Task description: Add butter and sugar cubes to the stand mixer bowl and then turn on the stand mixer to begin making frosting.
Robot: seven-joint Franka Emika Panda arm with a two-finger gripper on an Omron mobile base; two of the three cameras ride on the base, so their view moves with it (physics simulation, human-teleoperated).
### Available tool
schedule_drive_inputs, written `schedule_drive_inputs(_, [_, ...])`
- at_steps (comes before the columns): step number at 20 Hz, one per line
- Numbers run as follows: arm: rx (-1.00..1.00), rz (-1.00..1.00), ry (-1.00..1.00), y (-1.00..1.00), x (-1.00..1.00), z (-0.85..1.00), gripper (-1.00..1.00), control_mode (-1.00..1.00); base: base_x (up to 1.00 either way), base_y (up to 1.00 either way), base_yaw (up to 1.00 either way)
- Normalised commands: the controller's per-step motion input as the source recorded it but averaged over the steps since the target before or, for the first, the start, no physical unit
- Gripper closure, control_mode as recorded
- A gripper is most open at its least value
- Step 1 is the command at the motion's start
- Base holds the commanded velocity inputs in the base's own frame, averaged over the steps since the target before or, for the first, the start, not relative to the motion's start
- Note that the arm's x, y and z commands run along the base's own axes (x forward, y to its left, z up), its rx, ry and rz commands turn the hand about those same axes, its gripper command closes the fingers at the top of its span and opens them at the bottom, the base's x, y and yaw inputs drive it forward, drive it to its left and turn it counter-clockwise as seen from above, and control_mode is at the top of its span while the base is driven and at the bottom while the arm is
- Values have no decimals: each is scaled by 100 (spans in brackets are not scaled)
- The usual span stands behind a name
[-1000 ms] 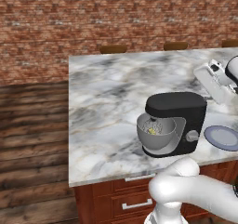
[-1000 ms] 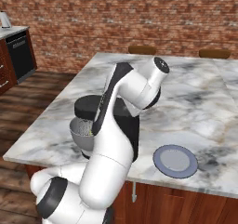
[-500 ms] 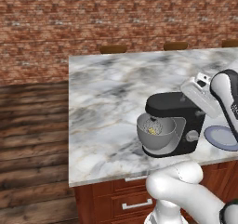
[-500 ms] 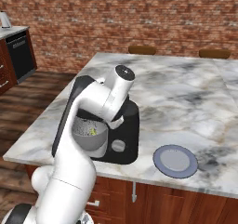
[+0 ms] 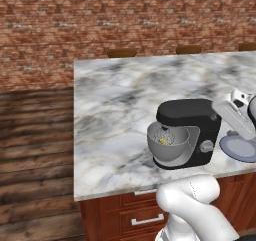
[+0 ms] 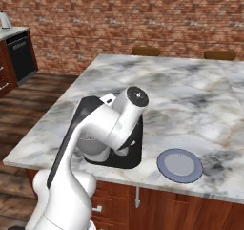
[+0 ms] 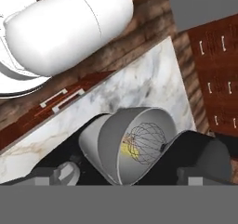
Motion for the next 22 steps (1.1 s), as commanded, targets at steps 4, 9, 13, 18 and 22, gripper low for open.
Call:
schedule_drive_inputs(4, [0, 3, 0, -51, -10, -29, -100, -100, 0, 0, 0])
schedule_drive_inputs(9, [5, 4, 0, -49, -15, -36, -100, -100, 0, 0, 0])
schedule_drive_inputs(13, [-10, 42, -13, -37, 0, -38, -100, -100, 0, 0, 0])
schedule_drive_inputs(18, [-18, 50, -30, -34, -14, -25, -100, -100, 0, 0, 0])
schedule_drive_inputs(22, [-27, 23, -65, 4, -50, -16, -100, -100, 0, 0, 0])
